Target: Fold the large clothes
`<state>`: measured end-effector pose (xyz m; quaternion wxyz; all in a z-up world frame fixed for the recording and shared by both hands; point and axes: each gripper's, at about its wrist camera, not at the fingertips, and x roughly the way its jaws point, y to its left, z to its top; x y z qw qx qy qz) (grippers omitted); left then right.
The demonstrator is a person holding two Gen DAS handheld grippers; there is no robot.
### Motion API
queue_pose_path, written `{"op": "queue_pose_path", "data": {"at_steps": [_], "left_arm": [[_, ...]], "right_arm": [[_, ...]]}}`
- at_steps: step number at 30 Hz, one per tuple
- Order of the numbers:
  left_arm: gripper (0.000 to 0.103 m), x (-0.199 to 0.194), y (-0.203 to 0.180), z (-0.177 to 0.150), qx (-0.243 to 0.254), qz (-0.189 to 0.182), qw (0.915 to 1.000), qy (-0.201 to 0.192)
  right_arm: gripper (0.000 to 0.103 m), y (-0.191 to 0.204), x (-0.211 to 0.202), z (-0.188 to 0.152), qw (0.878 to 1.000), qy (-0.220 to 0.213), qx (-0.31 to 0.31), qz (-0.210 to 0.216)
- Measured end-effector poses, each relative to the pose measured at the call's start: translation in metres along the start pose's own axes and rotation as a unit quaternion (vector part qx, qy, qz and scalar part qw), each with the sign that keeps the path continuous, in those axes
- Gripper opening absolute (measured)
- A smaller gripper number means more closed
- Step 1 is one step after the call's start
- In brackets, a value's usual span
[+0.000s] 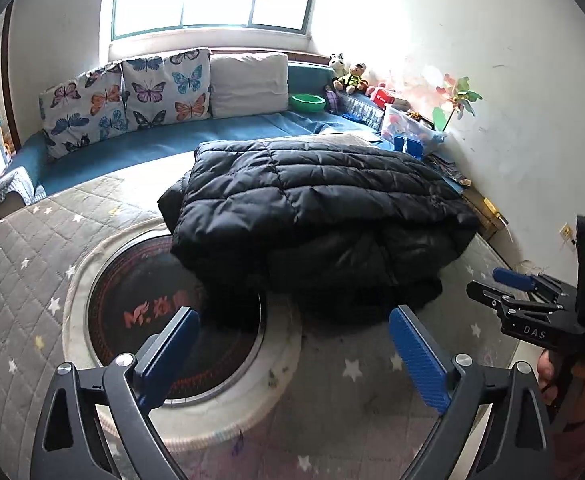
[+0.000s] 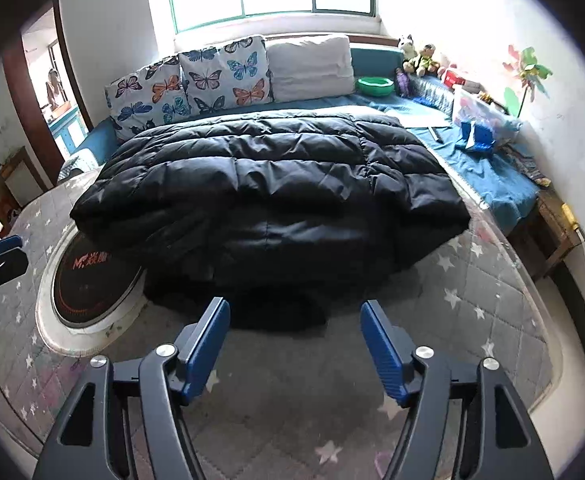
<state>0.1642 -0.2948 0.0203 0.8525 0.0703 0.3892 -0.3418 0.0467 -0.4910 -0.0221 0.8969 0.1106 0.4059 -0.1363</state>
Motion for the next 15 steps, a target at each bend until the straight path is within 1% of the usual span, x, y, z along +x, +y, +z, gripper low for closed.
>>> {"op": "queue_pose_path", "data": {"at_steps": [1,4,9,15], "left_arm": [[0.103,-0.004,-0.003,-0.004,0.004,0.005,1.0,-0.001],[0.103,-0.017,-0.009,-0.018,0.012,0.018,0.9998,-0.004],[0.103,-0.028,-0.01,-0.036,0.003,0.038,0.9993,-0.007],[0.103,-0.036,-0.007,-0.053,-0.005,0.044,0.999,-0.003]], "right_arm": [[0.081,0.004,-0.003,-0.003,1.0,-0.003,-0.002,-0.003],[0.083,0.013,-0.009,-0.012,1.0,-0.006,-0.003,-0.006],[0.083,0.027,-0.02,-0.028,1.0,-0.013,0.002,-0.005],[0.083,0.037,-0.034,-0.041,1.0,-0.026,0.008,-0.007]]}}
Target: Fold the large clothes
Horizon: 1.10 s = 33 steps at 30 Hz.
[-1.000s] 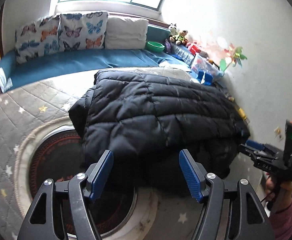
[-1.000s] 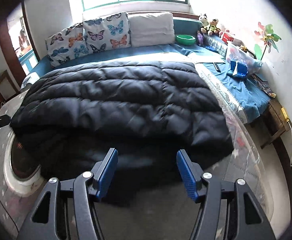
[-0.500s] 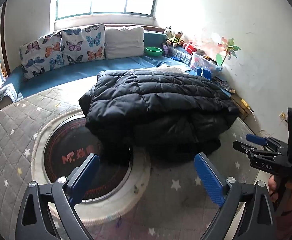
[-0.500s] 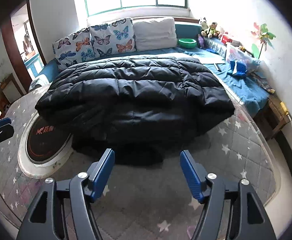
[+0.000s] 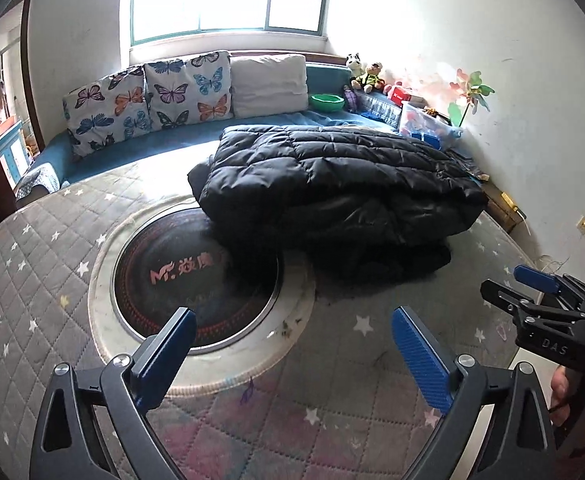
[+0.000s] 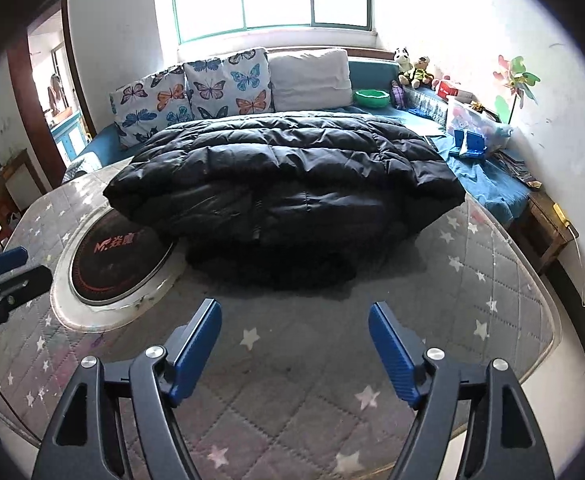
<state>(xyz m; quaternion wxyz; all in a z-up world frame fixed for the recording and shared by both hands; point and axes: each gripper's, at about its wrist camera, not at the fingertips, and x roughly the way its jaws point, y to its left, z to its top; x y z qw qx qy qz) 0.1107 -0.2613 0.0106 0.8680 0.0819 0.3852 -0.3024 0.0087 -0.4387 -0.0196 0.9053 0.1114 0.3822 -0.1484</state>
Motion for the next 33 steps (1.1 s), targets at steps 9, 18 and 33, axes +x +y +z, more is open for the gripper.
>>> {"op": "queue_pose_path", "data": {"at_steps": [9,18,33], "left_arm": [[0.103,-0.013,0.001,-0.004,-0.004,0.006,0.9999,-0.008],[0.103,-0.01,-0.004,-0.007,0.005,0.014,0.9999,0.0],[0.103,-0.003,-0.012,-0.01,0.02,0.019,0.9996,0.004]], "right_arm": [[0.083,0.001,-0.016,-0.004,1.0,-0.017,0.01,-0.011],[0.083,0.006,-0.018,-0.007,1.0,-0.015,0.005,-0.004],[0.083,0.009,-0.018,-0.007,1.0,-0.016,0.005,0.001]]}}
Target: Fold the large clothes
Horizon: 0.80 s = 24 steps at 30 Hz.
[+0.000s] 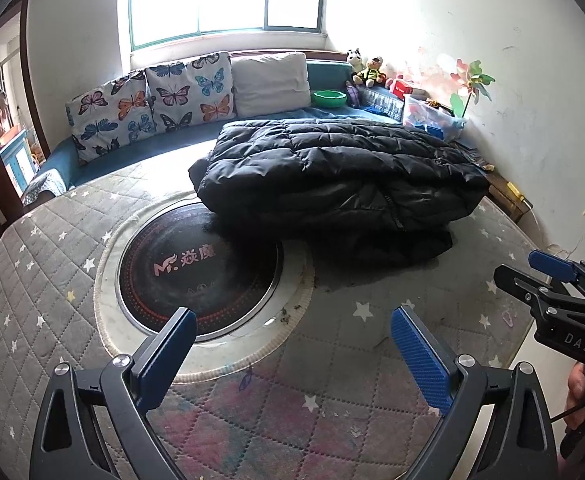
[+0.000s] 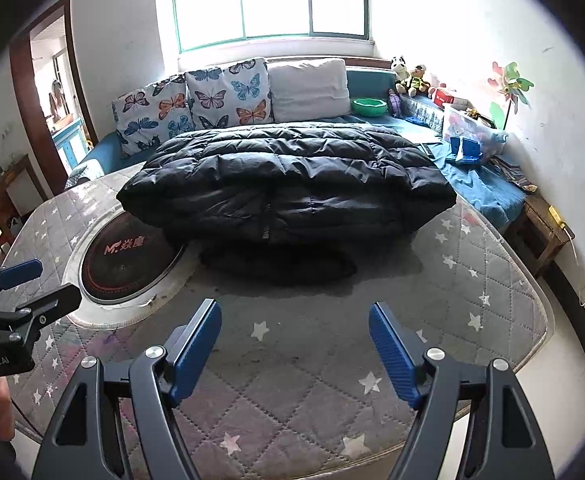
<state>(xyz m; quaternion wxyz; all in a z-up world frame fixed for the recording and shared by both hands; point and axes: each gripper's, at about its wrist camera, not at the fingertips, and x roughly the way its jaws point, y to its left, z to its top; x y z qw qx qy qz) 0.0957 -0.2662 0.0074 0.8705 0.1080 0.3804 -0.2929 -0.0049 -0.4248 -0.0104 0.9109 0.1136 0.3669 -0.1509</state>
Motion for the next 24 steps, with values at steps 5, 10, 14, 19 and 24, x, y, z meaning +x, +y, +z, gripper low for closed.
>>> {"op": "queue_pose_path", "data": {"at_steps": [5,10,14,19,24], "left_arm": [[0.103,-0.0001,-0.0011,-0.0007,0.002,-0.001,1.0,0.0],[0.103,-0.0008,-0.0017,-0.0008,0.004,0.002,1.0,-0.002],[0.103,-0.0012,-0.0014,-0.0008,0.005,0.003,1.0,-0.003],[0.103,-0.0013,-0.0012,-0.002,0.004,0.004,1.0,-0.001],[0.103,-0.0007,-0.0009,-0.0022,0.006,0.004,1.0,0.0]], "right_arm": [[0.083,-0.0002,-0.0013,-0.0003,1.0,-0.001,0.0,0.0],[0.083,0.0014,-0.0027,-0.0002,1.0,-0.001,-0.001,0.0],[0.083,0.0019,-0.0034,-0.0004,1.0,-0.002,-0.001,0.001],[0.083,0.0027,-0.0026,0.0006,1.0,0.0,-0.004,0.002],[0.083,0.0029,-0.0025,0.0008,1.0,0.001,-0.004,0.002]]}}
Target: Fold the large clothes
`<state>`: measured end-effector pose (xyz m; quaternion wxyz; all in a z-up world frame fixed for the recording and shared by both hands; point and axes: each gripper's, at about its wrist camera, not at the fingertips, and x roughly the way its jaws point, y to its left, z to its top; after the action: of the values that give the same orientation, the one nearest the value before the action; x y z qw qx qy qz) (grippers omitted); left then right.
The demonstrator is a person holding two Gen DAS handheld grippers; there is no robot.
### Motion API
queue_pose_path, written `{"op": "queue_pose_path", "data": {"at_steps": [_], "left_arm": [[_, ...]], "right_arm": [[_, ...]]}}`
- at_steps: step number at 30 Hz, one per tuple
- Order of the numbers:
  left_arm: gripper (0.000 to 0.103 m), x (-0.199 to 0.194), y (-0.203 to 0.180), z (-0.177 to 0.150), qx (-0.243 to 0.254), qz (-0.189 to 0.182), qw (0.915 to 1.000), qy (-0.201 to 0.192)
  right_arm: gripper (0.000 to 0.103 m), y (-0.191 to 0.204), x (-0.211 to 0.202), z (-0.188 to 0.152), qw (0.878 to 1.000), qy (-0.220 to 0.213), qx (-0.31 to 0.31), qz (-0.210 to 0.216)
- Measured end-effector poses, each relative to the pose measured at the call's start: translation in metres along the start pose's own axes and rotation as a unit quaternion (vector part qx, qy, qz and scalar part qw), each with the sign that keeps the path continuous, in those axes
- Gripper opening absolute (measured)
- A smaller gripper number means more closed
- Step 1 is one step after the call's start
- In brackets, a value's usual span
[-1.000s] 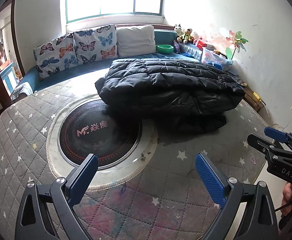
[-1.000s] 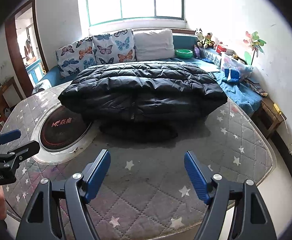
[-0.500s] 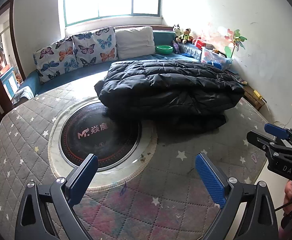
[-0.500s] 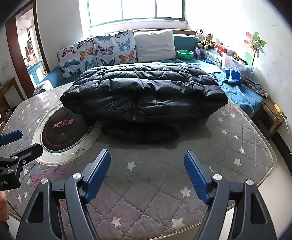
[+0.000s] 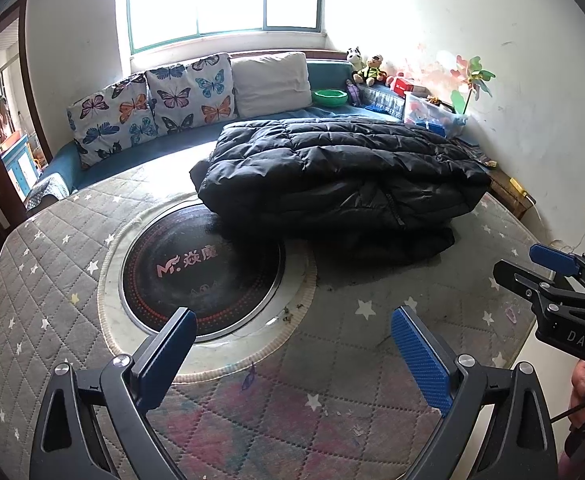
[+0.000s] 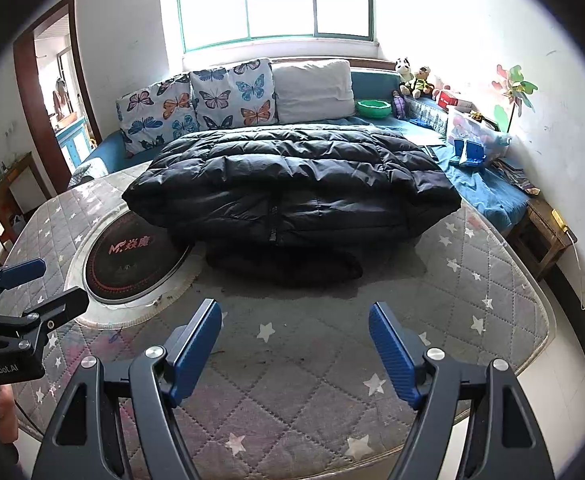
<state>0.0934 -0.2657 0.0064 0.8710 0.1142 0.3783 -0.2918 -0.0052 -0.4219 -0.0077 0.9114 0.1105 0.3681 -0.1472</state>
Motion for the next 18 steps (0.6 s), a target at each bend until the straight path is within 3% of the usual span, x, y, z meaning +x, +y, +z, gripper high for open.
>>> {"op": "queue_pose_path", "data": {"at_steps": [18], "left_arm": [[0.103,0.0069,0.0043,-0.0041,0.006,0.002,1.0,0.006]], "right_arm": [[0.083,-0.0012,0.0029,0.0002,1.0,0.003,-0.003,0.001]]}}
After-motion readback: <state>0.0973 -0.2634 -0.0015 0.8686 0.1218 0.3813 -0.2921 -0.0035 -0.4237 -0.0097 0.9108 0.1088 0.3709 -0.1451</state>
